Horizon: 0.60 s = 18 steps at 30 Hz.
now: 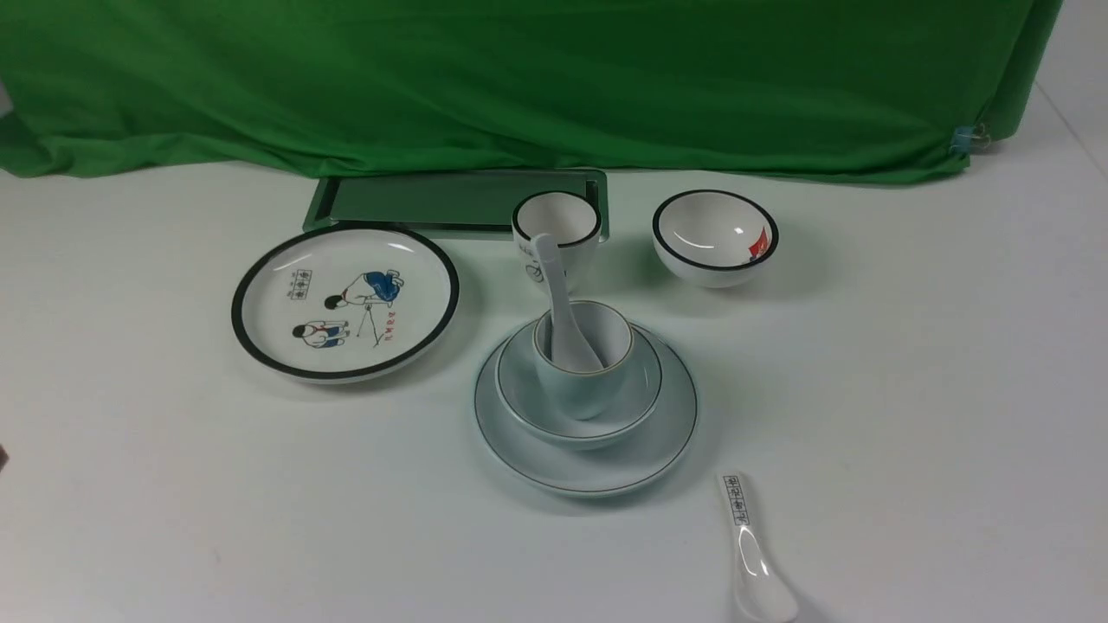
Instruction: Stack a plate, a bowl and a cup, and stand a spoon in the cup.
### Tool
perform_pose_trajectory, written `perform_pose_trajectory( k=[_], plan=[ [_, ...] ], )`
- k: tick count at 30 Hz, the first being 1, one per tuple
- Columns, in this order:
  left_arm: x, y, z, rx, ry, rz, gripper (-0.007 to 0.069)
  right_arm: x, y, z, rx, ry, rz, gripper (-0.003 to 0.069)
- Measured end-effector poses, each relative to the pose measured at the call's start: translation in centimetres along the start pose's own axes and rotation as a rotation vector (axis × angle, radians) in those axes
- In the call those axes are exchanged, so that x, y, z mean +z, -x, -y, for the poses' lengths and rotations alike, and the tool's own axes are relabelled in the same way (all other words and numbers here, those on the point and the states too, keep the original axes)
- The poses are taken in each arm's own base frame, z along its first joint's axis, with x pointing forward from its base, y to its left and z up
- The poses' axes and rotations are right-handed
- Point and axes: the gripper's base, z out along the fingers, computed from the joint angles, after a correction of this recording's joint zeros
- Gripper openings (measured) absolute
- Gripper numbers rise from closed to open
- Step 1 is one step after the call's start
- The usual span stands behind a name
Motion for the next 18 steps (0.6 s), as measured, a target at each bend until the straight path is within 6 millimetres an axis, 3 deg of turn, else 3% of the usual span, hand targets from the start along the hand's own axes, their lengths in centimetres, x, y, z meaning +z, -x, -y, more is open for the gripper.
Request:
perform_pose_trajectory(
  k=[7, 18],
  plan=[
    [0.2, -5.9, -0.1, -0.113, 0.194, -0.113, -0.0031, 0.0, 0.0, 0.0, 0.0, 0.0, 0.0, 0.0116],
    [-0.2, -8.0, 0.4, -0.14, 0.161, -0.317, -0.0031, 0.0, 0.0, 0.0, 0.0, 0.0, -0.001, 0.0141]
  ],
)
